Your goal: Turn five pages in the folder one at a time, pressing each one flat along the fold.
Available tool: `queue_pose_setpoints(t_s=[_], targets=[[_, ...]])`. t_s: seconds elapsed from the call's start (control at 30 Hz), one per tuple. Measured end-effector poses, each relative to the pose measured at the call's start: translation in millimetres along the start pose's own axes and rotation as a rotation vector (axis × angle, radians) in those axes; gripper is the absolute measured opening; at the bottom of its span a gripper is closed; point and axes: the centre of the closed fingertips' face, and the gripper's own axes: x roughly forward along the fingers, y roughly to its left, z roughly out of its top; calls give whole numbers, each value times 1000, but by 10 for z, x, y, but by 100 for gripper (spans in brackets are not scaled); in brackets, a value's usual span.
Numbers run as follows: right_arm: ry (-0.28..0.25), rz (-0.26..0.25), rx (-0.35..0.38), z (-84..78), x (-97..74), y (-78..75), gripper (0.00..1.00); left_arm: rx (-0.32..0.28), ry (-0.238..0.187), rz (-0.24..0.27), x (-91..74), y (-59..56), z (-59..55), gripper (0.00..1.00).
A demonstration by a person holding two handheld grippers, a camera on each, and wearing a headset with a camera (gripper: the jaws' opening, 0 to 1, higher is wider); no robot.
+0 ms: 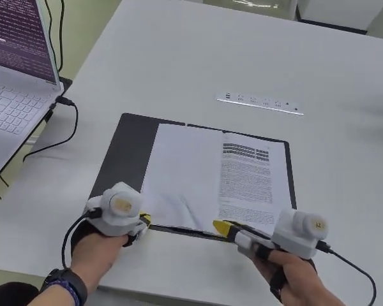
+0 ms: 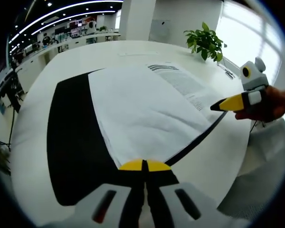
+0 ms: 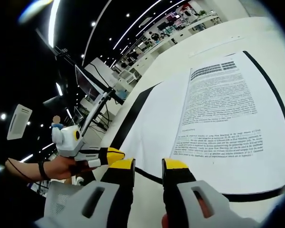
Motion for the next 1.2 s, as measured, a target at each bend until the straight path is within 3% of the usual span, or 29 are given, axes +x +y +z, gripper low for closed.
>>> queue_pose_setpoints(t_s=[0.27,0.47,0.67,0.97,1.2], targets=[[-14,-11,-13,220,183,-97,15,-30,0,7,2,10,2,0],[-53,-39,10,447,323,-270,11,5,-18,17,3,4,6,0],[-97,-58,27,683,461,-404,7,-61,-58,35,19,24,9,0],[-148,-110,72,888,647,-659,0,-45,-30,43,39,23,22,0],[-175,-89,72,962,733,-544,0,-54,-34,17,46,26,36,0]])
